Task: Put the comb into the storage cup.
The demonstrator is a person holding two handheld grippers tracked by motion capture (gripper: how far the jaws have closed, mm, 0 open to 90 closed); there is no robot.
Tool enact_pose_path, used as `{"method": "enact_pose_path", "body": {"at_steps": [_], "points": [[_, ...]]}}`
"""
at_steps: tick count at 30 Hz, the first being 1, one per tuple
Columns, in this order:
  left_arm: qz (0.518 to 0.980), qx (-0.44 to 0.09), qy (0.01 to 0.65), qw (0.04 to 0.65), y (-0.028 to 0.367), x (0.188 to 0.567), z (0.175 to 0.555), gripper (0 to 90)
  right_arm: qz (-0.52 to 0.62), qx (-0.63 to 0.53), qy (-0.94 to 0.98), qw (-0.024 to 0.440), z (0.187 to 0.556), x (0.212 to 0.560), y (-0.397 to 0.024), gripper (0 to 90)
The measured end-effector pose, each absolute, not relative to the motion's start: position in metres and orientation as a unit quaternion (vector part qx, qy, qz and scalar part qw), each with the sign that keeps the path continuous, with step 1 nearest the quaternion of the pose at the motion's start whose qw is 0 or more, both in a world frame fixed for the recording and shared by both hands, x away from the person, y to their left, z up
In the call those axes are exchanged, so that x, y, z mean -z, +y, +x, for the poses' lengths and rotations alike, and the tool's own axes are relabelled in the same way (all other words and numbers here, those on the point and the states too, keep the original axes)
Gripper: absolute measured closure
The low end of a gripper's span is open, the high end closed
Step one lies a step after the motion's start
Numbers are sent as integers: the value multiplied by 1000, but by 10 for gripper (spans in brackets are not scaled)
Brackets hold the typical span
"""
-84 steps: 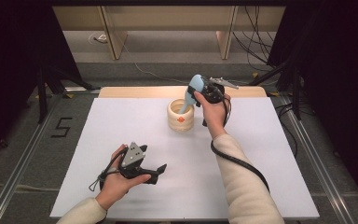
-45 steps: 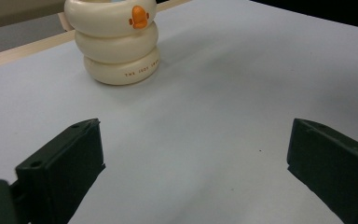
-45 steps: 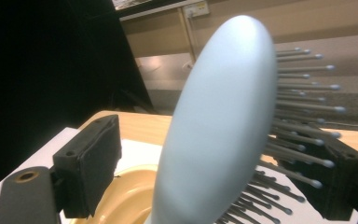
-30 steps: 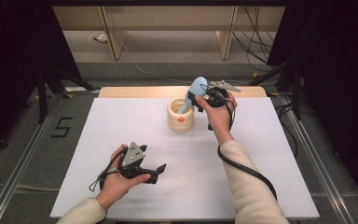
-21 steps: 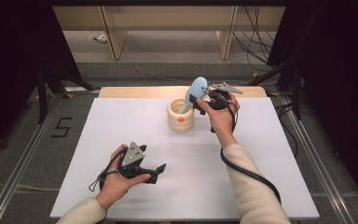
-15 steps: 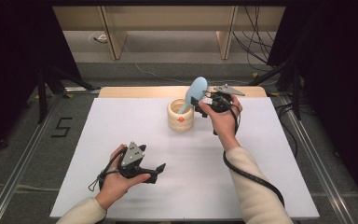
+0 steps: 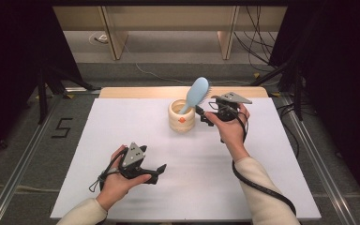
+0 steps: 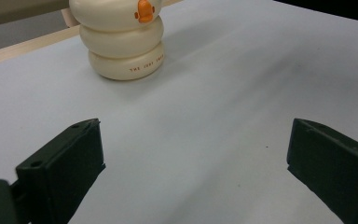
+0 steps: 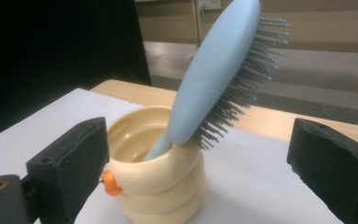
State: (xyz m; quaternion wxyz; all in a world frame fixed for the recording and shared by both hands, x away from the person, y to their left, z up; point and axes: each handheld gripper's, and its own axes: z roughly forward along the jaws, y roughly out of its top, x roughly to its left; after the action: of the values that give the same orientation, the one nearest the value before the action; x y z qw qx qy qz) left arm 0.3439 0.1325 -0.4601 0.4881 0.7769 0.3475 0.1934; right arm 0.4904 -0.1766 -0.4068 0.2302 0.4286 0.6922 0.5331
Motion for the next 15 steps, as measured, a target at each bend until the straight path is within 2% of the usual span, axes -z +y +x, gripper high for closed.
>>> {"method": "enact_pose_path", "body": {"at_steps": [15], "points": [[778,-195,349,485,134,461,345,34,414,-528,707,223,463,420,-192,51]]}}
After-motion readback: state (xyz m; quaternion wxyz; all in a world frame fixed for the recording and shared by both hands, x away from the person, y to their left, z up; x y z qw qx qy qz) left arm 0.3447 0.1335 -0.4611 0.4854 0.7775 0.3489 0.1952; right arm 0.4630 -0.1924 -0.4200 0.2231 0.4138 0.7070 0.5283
